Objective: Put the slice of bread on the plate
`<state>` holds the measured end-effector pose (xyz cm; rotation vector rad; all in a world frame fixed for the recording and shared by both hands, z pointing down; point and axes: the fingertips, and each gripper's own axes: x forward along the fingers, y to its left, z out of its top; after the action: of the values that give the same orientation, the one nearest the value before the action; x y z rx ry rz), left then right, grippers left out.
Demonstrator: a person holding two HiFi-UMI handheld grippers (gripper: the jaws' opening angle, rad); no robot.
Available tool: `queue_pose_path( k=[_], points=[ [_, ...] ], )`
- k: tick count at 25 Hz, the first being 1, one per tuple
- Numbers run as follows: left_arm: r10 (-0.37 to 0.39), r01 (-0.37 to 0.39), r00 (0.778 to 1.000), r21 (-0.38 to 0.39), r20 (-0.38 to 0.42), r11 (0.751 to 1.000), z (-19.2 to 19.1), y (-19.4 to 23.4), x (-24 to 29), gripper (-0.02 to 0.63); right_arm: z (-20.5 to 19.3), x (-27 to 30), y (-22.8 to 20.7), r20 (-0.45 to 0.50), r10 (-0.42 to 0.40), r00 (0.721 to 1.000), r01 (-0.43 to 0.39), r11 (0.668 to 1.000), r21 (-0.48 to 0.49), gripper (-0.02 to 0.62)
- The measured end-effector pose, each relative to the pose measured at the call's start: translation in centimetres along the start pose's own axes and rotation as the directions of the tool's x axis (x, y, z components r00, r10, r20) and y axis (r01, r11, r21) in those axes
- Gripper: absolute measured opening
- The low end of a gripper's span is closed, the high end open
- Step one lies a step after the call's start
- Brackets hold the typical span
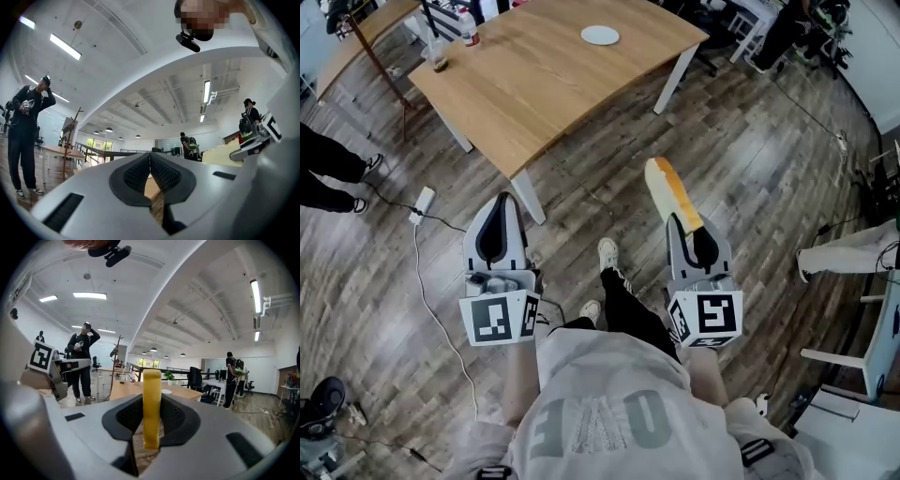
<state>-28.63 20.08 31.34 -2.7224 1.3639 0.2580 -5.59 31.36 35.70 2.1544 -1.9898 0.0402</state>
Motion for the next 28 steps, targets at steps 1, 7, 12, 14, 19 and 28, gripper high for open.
queue_pose_path(
  k=[1,7,12,14,19,28],
  points=[
    [-0.006,0.006,1.0,0.003,-0.004,1.0,-0.3,0.0,0.8,0.009,0.1,0.5,-0.4,0.01,-0.004,1.0,0.004,1.0,0.001,0.094],
    [-0.034,0.033,0.999,0.013,0.018,0.999,-2.2,-0.8,7.6,0.009,0.5,5.7,-4.0,0.058,-0.03,0.998,0.031,0.999,-0.009,0.094],
    [-0.043,0.04,0.997,0.053,0.062,0.998,-2.4,-2.4,14.4,0.009,1.3,11.3,-8.5,0.073,-0.03,0.997,0.032,0.999,-0.033,0.094],
    [-0.033,0.03,0.997,0.042,0.074,0.999,-2.4,-2.6,17.2,0.009,1.9,14.2,-10.2,0.07,-0.01,0.997,0.012,0.999,-0.036,0.094],
    [0.013,-0.016,0.997,0.049,0.076,0.999,-2.0,-1.5,23.1,0.009,4.3,20.7,-12.2,0.095,0.066,0.993,-0.059,0.995,-0.081,0.094],
    [0.021,-0.028,0.998,0.111,0.066,0.993,-2.2,-0.3,32.6,0.009,5.1,30.0,-15.1,0.113,0.151,0.982,-0.154,0.988,0.018,0.094]
  ],
)
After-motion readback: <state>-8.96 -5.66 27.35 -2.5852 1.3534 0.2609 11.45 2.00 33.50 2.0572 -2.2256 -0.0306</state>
